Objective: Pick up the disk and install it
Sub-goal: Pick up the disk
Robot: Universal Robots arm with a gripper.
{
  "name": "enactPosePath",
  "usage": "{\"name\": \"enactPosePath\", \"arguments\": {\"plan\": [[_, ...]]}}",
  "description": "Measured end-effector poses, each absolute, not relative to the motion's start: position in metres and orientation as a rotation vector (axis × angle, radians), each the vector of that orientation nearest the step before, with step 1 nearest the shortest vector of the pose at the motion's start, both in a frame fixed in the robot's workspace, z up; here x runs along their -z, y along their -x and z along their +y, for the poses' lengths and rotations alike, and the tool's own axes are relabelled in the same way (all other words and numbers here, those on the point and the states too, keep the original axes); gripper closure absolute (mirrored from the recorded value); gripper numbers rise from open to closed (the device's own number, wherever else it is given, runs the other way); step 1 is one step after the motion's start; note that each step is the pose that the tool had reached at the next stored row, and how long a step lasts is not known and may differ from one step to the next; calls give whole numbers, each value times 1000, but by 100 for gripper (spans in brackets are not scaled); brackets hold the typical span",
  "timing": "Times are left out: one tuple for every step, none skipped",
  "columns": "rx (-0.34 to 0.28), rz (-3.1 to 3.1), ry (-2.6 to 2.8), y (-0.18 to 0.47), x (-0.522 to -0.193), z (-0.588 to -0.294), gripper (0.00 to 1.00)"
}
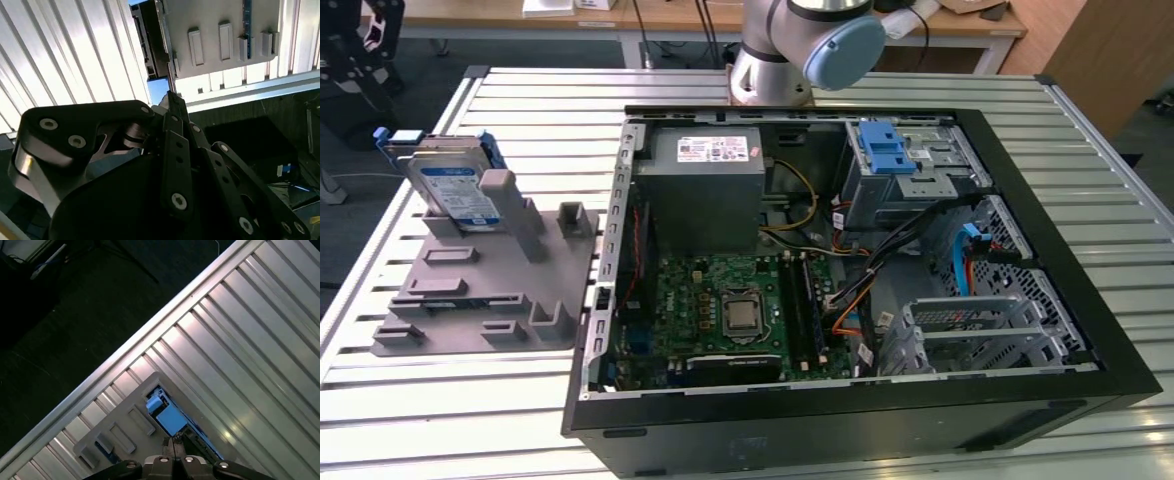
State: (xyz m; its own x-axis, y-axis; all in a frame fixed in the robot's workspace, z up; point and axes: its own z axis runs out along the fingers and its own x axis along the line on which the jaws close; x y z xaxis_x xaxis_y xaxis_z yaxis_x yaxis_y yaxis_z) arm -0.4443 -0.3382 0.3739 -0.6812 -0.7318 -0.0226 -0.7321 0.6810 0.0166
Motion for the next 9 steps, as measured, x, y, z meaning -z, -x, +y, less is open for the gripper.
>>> {"name": "enactPosePath", "arguments": {"plan": [[-38,2855,1276,444,-374,-338,89],[-38,2844,1302,444,-373,-338,89],[-39,2833,1327,444,-373,-338,89],[-39,2821,1353,444,-373,-338,89],[-39,2808,1378,444,-372,-338,89],[-39,2796,1403,444,-372,-338,89],[-39,2784,1429,444,-372,-338,89],[-39,2770,1456,444,-371,-338,89],[-40,2757,1481,444,-371,-338,89]]}}
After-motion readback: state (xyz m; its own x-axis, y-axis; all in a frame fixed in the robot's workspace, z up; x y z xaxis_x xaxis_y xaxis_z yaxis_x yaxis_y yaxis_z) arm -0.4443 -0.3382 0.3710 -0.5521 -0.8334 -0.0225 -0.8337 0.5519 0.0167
